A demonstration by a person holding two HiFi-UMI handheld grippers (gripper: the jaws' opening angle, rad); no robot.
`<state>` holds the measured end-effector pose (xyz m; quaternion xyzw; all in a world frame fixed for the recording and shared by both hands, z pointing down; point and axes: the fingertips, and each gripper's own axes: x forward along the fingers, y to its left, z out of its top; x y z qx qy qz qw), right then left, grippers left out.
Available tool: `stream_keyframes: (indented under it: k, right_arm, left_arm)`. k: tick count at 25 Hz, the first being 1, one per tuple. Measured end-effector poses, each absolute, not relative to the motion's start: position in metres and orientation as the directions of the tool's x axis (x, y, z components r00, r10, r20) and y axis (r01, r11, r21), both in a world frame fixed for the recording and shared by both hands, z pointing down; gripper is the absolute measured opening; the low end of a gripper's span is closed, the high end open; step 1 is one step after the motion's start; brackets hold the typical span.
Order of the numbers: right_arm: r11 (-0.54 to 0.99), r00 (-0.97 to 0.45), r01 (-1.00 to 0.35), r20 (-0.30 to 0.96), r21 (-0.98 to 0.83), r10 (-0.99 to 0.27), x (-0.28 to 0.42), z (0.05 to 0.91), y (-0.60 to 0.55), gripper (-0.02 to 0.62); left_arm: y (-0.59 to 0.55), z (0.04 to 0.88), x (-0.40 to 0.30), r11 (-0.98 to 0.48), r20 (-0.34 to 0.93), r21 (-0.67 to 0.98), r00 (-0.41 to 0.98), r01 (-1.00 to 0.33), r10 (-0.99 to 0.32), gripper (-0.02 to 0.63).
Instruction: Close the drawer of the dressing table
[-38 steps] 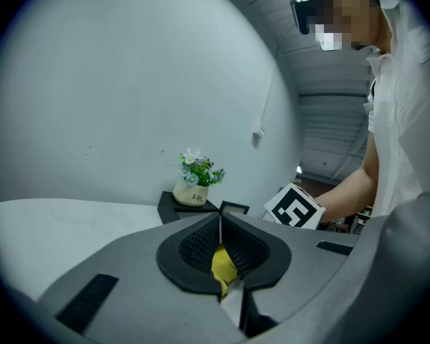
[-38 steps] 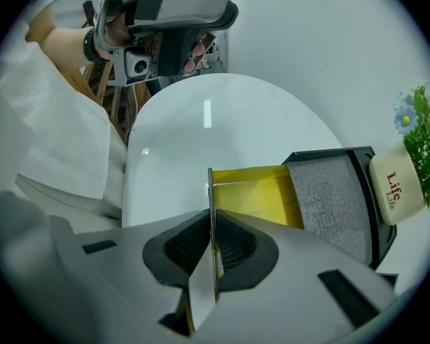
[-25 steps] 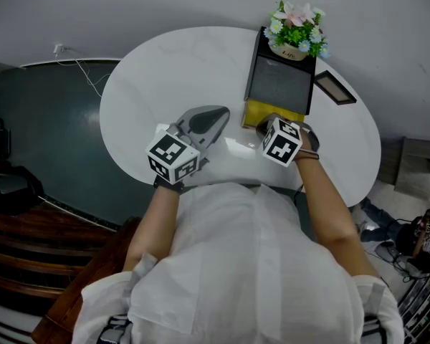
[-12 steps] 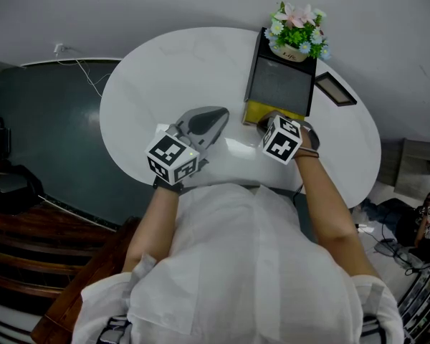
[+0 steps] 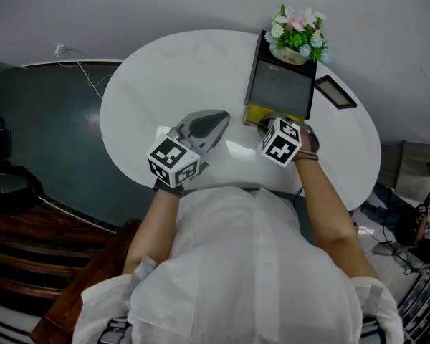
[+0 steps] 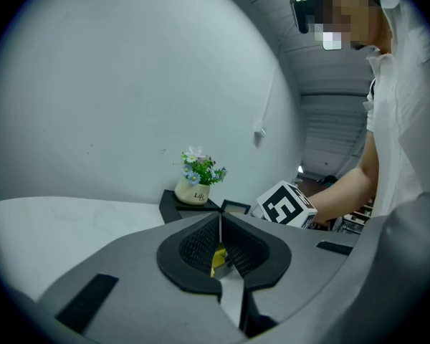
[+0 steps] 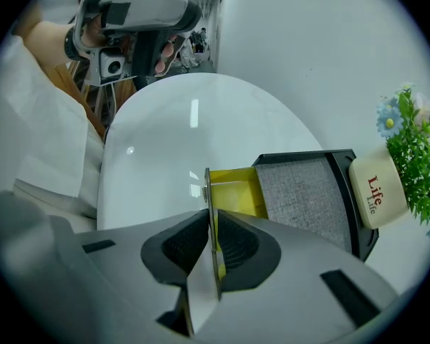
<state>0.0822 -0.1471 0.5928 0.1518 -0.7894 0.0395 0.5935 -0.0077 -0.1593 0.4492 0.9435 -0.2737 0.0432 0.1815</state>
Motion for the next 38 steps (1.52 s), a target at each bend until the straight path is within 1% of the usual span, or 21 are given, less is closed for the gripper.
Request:
stream_keyframes:
  k: [3,11,15,23,28,38]
  right_arm:
    - [0.948,-0.243,-0.288,0.947,0.136,-0.210,0.082,0.592,-0.150,0.039]
    - [0.941,-0.229,-0.272,0.936,0.201,-0.266,0.088,0.589,-0.161,0.132]
    - [0.942,-0.234,-0.259,0.932,0.214,-0.276,0.089,0.588,-0.164,0.158]
    - [0.935,-0.237,-0.270,0.926,0.230,-0.296,0.091,0.585,-0.172,0.235]
    - [0.937,-0.239,-0.288,0.932,0.199,-0.271,0.093,0.585,-0.176,0.255]
    - [0.945,-0.253,-0.298,0.944,0.134,-0.214,0.093,0.582,-0.177,0.255]
  left_arm:
    - [-0.159,0.449,-0.008,-0.785,0.180,0.319,0.847,-0.531,-0.500,0.021]
    - [-0.161,0.450,-0.006,-0.787,0.181,0.319,0.849,-0.529,-0.497,0.021]
    - [-0.162,0.450,-0.004,-0.787,0.181,0.320,0.849,-0.528,-0.496,0.021]
    - [-0.162,0.450,-0.003,-0.789,0.181,0.319,0.851,-0.525,-0.492,0.021]
    - [-0.163,0.450,-0.002,-0.790,0.182,0.320,0.852,-0.523,-0.490,0.021]
    - [-0.162,0.448,-0.003,-0.788,0.182,0.321,0.851,-0.525,-0.492,0.021]
